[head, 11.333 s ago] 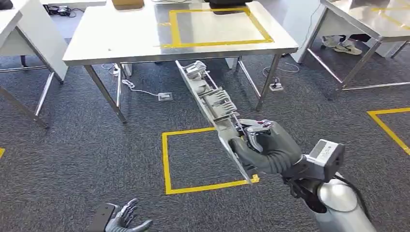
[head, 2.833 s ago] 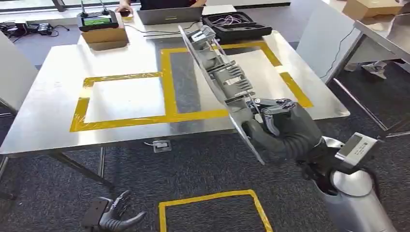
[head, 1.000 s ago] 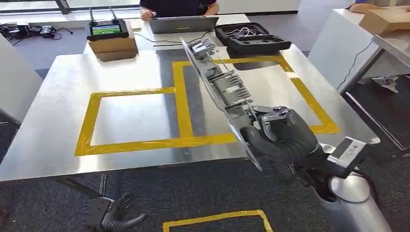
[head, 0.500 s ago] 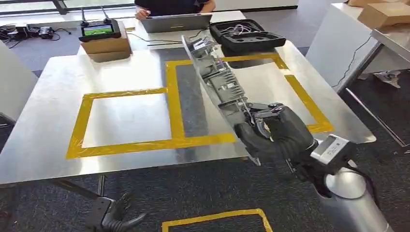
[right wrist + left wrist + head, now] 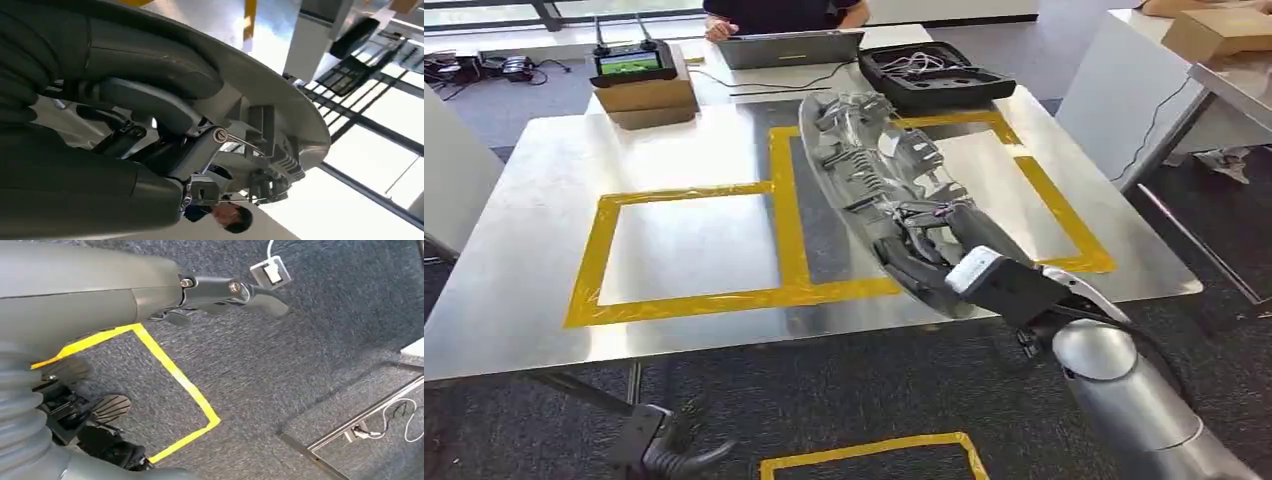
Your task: Take the parts from the cabinet and place them on the table.
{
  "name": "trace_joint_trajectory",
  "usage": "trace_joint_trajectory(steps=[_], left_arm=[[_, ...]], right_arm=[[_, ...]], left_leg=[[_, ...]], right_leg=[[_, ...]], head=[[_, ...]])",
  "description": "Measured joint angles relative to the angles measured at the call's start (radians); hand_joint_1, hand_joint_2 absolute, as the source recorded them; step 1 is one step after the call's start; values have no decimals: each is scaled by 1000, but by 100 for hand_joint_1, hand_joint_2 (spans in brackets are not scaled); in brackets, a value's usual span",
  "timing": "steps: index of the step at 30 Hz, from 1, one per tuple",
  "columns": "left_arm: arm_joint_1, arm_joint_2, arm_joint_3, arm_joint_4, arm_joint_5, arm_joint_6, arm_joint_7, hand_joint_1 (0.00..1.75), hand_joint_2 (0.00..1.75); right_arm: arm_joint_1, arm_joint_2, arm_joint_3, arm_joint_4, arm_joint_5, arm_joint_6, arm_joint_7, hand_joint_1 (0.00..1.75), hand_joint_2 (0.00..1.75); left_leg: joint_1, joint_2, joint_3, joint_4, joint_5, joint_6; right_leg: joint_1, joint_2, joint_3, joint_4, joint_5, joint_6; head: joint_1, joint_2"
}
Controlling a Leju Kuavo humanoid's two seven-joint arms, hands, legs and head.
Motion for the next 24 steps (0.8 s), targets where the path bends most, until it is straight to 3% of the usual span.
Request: trace_joint_trajectory(steps=[17, 24], left_arm=[[-21, -10, -2, -9, -45, -30, 42, 0, 175], [-33, -20, -13, -11, -59, -44, 54, 0, 175]], right_arm=[[-175, -31, 141, 286, 100, 35, 54, 175, 175], [-271, -23, 240, 453, 170, 29, 87, 175, 175]], left_leg=[[0, 0, 0, 0, 0, 0], [0, -1, 0, 0, 0, 0]], right_leg=[[-1, 0, 0, 0, 0, 0], [-1, -1, 1, 0, 0, 0]], head=[[0, 0], [0, 0]])
